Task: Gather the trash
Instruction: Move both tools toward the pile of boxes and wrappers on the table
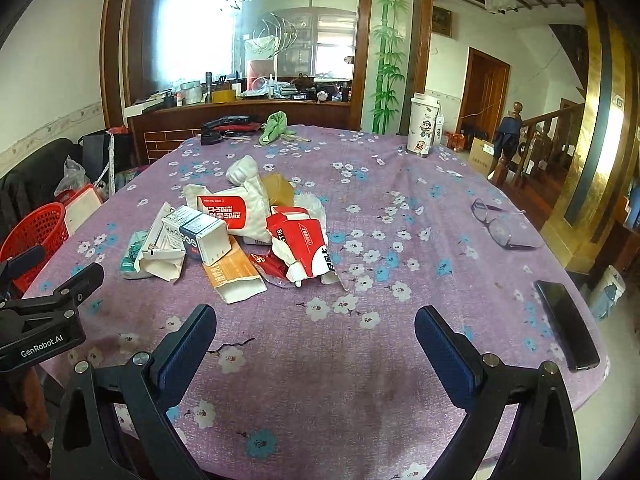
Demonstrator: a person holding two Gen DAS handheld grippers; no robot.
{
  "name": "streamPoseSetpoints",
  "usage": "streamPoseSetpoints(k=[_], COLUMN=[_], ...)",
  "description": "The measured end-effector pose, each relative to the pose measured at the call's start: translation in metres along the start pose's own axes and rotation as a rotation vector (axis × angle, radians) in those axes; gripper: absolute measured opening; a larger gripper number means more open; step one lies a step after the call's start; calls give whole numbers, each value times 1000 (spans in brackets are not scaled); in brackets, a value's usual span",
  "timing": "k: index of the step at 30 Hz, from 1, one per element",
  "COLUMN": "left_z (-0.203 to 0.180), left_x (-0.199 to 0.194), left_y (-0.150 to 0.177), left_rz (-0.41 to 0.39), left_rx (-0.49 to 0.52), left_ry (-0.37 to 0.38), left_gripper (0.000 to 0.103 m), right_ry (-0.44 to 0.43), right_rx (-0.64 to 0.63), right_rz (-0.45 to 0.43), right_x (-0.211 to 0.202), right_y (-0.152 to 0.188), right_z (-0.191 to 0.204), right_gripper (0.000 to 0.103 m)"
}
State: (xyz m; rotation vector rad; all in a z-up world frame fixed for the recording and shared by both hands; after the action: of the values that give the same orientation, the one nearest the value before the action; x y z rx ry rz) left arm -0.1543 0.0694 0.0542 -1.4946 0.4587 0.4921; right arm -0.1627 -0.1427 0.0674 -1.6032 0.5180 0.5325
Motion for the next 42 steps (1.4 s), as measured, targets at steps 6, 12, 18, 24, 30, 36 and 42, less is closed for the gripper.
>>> streamPoseSetpoints(k=[6,12,18,24,30,36,42], left_z=[0,1,1,0,-1,0,1], left_x=[1,1,2,2,3,4,7], left_y=[0,0,0,0,1,4,5], left_rz=[5,6,10,11,14,21,32], left_rx=[-1,4,6,6,7,8,11], left_ry=[2,1,2,3,3,6,11], left_gripper=[103,103,103,103,103,103,103], right_ry=[-10,-20,-28,-35,-37,-46,-52], right_rx=[-12,-7,-3,2,4,8,13], right_rz=[12,22,28,37,39,52,60], right_x=[2,5,6,8,9,12,15], right_y=[-1,0,0,0,1,2,2], right_z=[4,4,4,5,4,4,4], right_gripper=[101,101,101,101,101,101,101])
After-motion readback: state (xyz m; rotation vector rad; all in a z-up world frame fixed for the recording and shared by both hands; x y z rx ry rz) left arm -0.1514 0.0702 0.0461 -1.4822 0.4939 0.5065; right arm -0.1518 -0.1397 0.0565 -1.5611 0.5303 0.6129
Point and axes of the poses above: each gripper's, at about its wrist camera, not at the fingertips, and x roughly the way its jaws point, z to its left, y to its underside, the point moved 1 cm from there along x, roughly the way its jaws point, and after that the axes turned 4 degrees about y, right-handed, at the moved point
